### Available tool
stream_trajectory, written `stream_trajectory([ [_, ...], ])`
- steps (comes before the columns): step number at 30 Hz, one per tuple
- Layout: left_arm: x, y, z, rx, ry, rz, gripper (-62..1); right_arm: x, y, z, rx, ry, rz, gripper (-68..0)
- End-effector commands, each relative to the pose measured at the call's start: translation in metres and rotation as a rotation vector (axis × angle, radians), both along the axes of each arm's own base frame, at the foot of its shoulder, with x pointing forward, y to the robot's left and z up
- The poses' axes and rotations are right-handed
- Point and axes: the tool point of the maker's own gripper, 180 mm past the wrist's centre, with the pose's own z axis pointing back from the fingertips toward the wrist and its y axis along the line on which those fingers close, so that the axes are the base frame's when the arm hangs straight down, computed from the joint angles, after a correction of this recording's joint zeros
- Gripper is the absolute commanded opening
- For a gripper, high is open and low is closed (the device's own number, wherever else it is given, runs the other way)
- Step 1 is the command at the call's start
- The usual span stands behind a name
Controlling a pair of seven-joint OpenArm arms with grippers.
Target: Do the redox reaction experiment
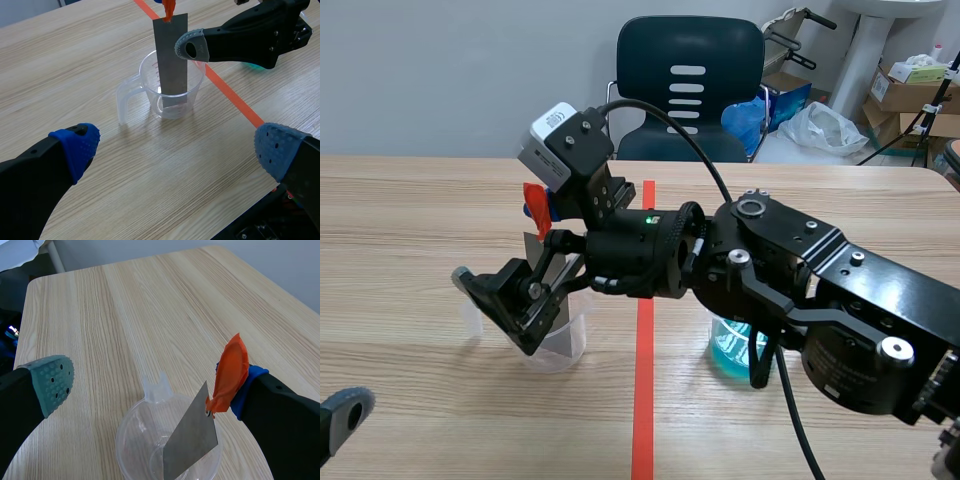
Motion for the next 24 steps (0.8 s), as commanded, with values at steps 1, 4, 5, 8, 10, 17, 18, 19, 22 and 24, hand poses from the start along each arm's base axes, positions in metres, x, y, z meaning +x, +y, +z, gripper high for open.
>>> stream_trajectory([
  [1, -0.001, -0.004, 0.004, -0.025, -0.011, 0.002, 1.4, 0.003, 0.001, 0.008, 0.02, -0.011, 0.0, -9.3],
  [4, -0.001, -0.004, 0.004, -0.025, -0.011, 0.002, 1.4, 0.004, 0.001, 0.009, 0.02, -0.016, -0.001, -9.3],
  [5, -0.001, -0.004, 0.004, -0.025, -0.011, 0.002, 1.4, 0.004, 0.001, 0.011, 0.021, -0.02, 0.0, -9.3],
  [8, -0.001, -0.004, 0.004, -0.024, -0.011, 0.001, 1.4, 0.005, -0.001, 0.016, 0.025, -0.036, -0.002, -9.3],
  [10, -0.001, -0.004, 0.004, -0.024, -0.011, 0.001, 1.4, 0.005, -0.002, 0.022, 0.03, -0.053, -0.002, -9.3],
  [17, -0.001, -0.004, 0.004, -0.024, -0.011, 0.001, 1.4, 0.013, -0.022, 0.065, 0.063, -0.171, -0.043, -9.3],
  [18, -0.001, -0.004, 0.004, -0.024, -0.011, 0.001, 1.4, 0.015, -0.027, 0.072, 0.07, -0.189, -0.05, -9.3],
  [19, -0.001, -0.004, 0.004, -0.024, -0.011, 0.001, 1.4, 0.017, -0.032, 0.08, 0.078, -0.204, -0.064, -9.3],
  [22, -0.001, -0.004, 0.004, -0.024, -0.011, 0.001, 1.4, 0.022, -0.049, 0.101, 0.098, -0.246, -0.095, -9.3],
  [24, -0.001, -0.004, 0.004, -0.025, -0.011, 0.001, 1.4, 0.026, -0.062, 0.112, 0.102, -0.268, -0.117, -9.3],
])
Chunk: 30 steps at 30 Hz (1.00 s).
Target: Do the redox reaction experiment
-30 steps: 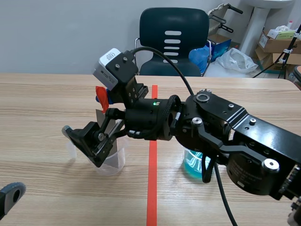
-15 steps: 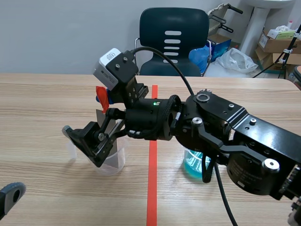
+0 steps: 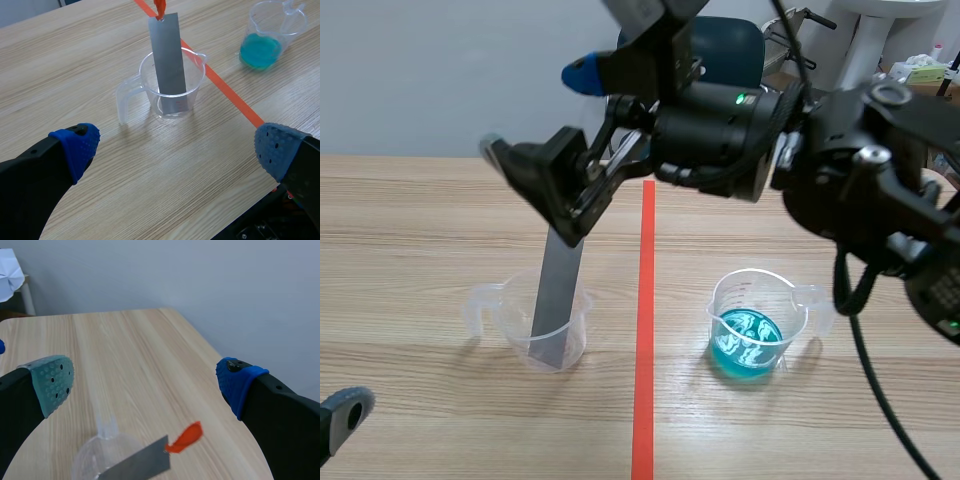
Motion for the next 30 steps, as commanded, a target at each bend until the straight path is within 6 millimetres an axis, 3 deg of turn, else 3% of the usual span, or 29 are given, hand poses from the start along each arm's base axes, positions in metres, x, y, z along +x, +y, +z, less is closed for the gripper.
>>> stream_trajectory([
  [1, -0.001, -0.004, 0.004, -0.025, -0.011, 0.001, 1.4, 0.008, -0.014, 0.014, 0.014, -0.026, -0.03, -9.3],
  [7, -0.001, -0.004, 0.004, -0.024, -0.011, 0.001, 1.4, 0.023, -0.059, 0.036, 0.006, -0.056, -0.113, -9.4],
  [18, -0.001, -0.004, 0.004, -0.025, -0.011, 0.002, 1.4, 0.038, -0.14, 0.044, -0.114, -0.018, -0.221, -10.2],
  [24, 0.0, -0.004, 0.005, -0.025, -0.014, 0.001, 1.4, 0.037, -0.172, 0.035, -0.184, -0.011, -0.288, -10.2],
  [30, 0.002, -0.004, 0.006, -0.025, -0.022, 0.0, 1.4, 0.037, -0.2, 0.007, -0.261, 0.039, -0.393, -10.2],
])
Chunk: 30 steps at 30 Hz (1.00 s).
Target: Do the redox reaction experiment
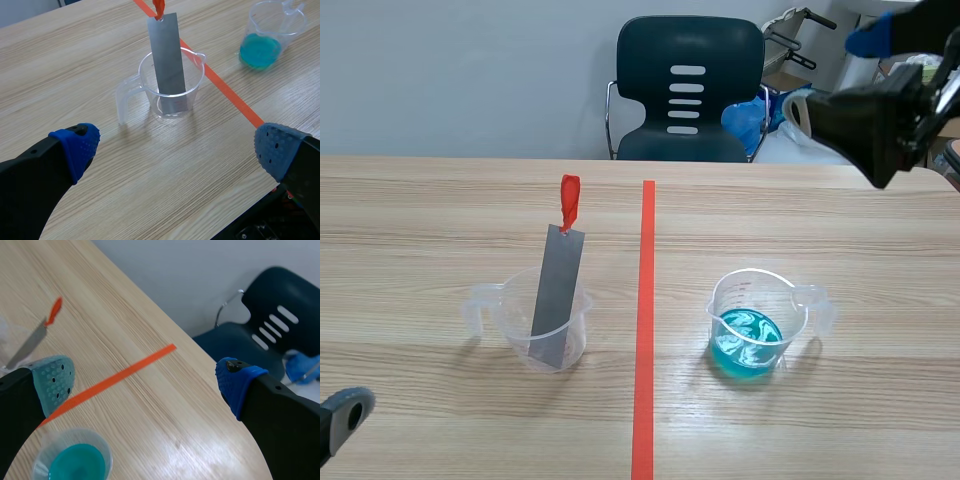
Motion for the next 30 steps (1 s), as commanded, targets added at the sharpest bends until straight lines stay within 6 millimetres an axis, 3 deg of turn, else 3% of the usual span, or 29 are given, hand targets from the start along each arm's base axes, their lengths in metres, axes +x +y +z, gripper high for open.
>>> stream_trajectory([
  [1, 0.002, -0.004, 0.006, -0.025, -0.022, 0.001, 1.4, 0.005, -0.01, 0.005, -0.019, -0.031, -0.039, -10.2],
  [8, 0.002, -0.004, 0.006, -0.025, -0.021, 0.001, 1.4, -0.001, -0.031, -0.019, -0.114, -0.003, -0.108, -10.3],
  [11, 0.002, -0.004, 0.006, -0.025, -0.022, 0.001, 1.4, -0.003, -0.038, -0.024, -0.15, -0.006, -0.116, -16.8],
  [17, 0.002, -0.005, 0.008, -0.031, -0.031, 0.0, 1.4, 0.003, -0.055, -0.011, -0.158, -0.039, -0.171, -24.1],
  [24, 0.008, -0.015, 0.028, -0.054, -0.097, -0.025, 1.4, 0.011, -0.076, 0.001, -0.139, -0.064, -0.278, -24.1],
  [30, 0.018, -0.03, 0.053, -0.075, -0.175, -0.055, 1.4, 0.007, -0.072, 0.005, -0.069, -0.059, -0.259, -24.1],
])
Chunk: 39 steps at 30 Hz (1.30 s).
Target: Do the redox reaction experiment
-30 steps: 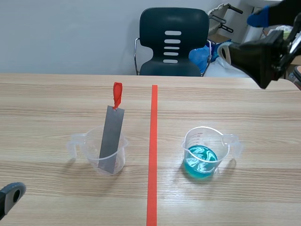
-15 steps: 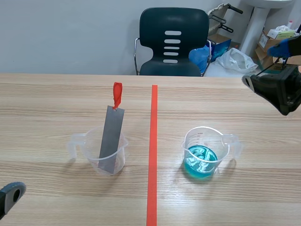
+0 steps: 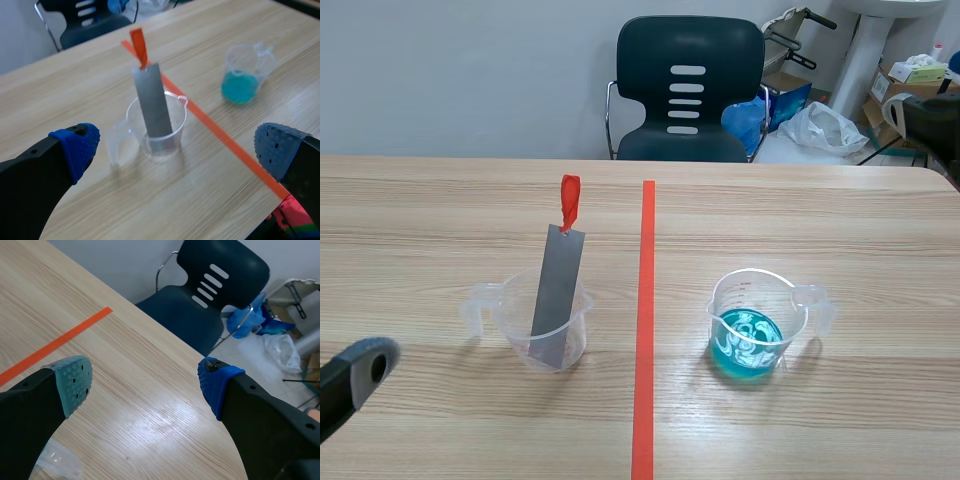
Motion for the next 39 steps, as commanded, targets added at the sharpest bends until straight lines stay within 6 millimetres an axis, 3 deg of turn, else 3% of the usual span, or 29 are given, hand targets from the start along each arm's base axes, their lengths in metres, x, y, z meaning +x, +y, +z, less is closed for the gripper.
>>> stream_trajectory([
  [1, 0.008, -0.002, 0.013, -0.014, -0.052, 0.01, 1.4, 0.002, -0.001, 0.011, 0.007, -0.035, 0.003, -24.1],
  [8, 0.028, 0.002, 0.02, 0.032, -0.091, 0.043, 1.4, -0.002, -0.003, 0.017, 0.052, -0.061, 0.005, -24.1],
  [20, 0.049, 0.006, 0.028, 0.092, -0.129, 0.052, 1.4, -0.011, 0.013, 0.025, 0.095, -0.081, 0.102, -24.1],
  [29, 0.049, 0.006, 0.027, 0.097, -0.126, 0.054, 1.4, -0.019, 0.032, 0.019, 0.137, -0.064, 0.181, -24.1],
  [39, 0.049, 0.006, 0.028, 0.097, -0.127, 0.053, 1.4, -0.019, 0.033, 0.016, 0.122, -0.06, 0.181, -24.1],
])
